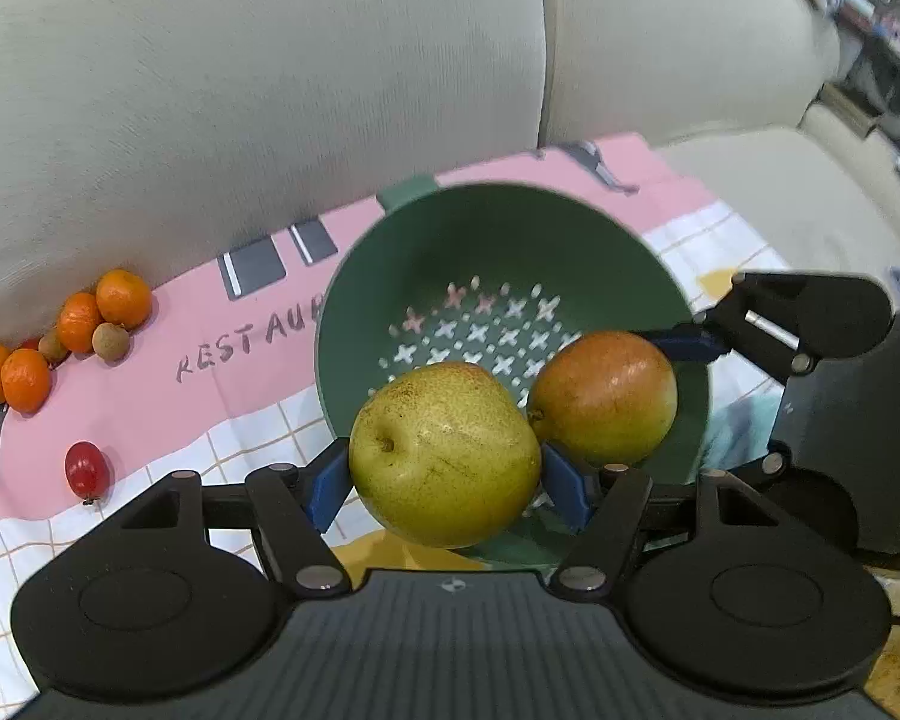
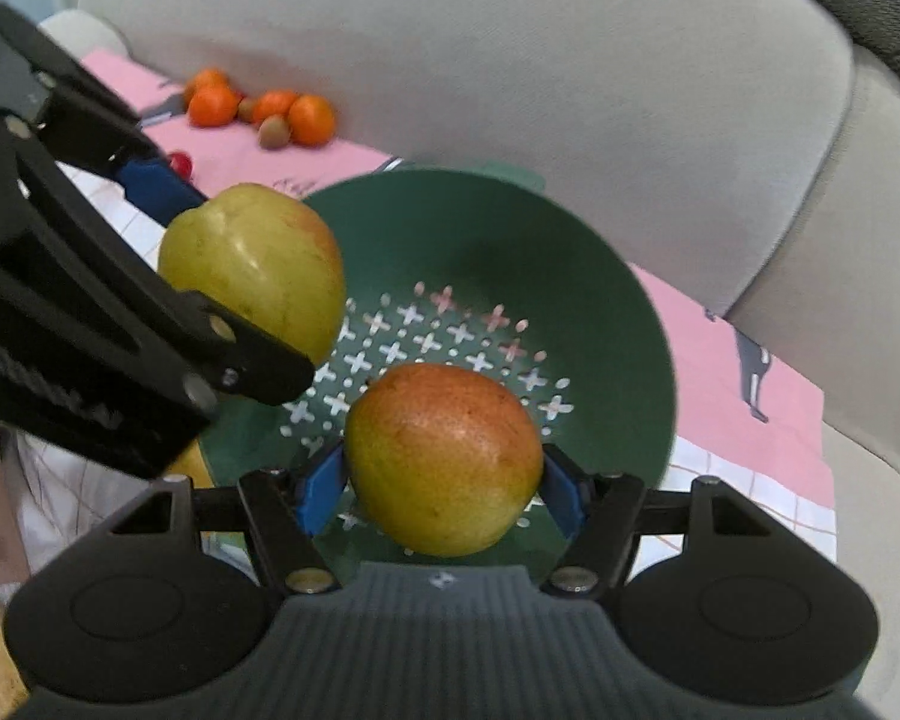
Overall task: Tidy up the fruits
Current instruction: 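Lift both pears and carry them over the green colander with both tools, then open both tools to drop the pears into the colander, then withdraw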
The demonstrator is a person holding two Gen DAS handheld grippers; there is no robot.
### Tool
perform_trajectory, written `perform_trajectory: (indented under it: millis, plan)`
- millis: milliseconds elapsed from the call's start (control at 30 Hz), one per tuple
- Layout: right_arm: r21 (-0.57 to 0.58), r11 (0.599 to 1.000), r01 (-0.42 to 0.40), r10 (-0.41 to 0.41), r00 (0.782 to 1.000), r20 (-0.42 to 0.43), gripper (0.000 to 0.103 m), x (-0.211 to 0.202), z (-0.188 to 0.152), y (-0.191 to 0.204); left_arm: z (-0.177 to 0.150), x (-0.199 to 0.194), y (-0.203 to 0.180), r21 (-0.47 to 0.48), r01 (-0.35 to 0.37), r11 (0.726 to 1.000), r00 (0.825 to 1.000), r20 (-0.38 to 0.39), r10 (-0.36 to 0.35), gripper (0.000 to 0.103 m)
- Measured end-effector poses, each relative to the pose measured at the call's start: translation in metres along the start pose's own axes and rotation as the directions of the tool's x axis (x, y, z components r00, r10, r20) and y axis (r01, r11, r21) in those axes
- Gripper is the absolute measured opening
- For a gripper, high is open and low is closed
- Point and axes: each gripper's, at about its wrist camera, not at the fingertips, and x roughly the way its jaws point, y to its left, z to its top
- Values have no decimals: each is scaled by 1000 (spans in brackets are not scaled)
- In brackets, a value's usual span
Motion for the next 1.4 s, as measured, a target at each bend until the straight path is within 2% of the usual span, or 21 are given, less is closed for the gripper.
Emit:
perform_trajectory:
  millis: [167, 367, 633, 800, 1000, 1400]
  plan:
    - [-28, 999, -37, 36, 998, -46, 66, 17, 6, 3, 9, 9, -1, 55, -18, 998, 999, -26, 19, 77]
    - [-27, 997, -70, 67, 993, -98, 66, 33, 8, 3, 19, 22, -5, 107, 0, 994, 998, -64, 7, 77]
    - [-3, 993, -117, 116, 982, -150, 66, 40, -2, 1, 16, 40, -7, 149, 33, 988, 991, -132, -13, 77]
    - [1, 986, -166, 163, 968, -192, 66, 43, -3, 6, 14, 41, -11, 173, 57, 983, 984, -179, -26, 77]
    - [-38, 984, -171, 159, 963, -220, 66, 48, 2, 13, 15, 50, -21, 170, 39, 985, 974, -227, 1, 78]
    - [-61, 987, -152, 134, 963, -232, 68, 40, 7, 17, 20, 53, -33, 158, 9, 987, 973, -231, 28, 78]
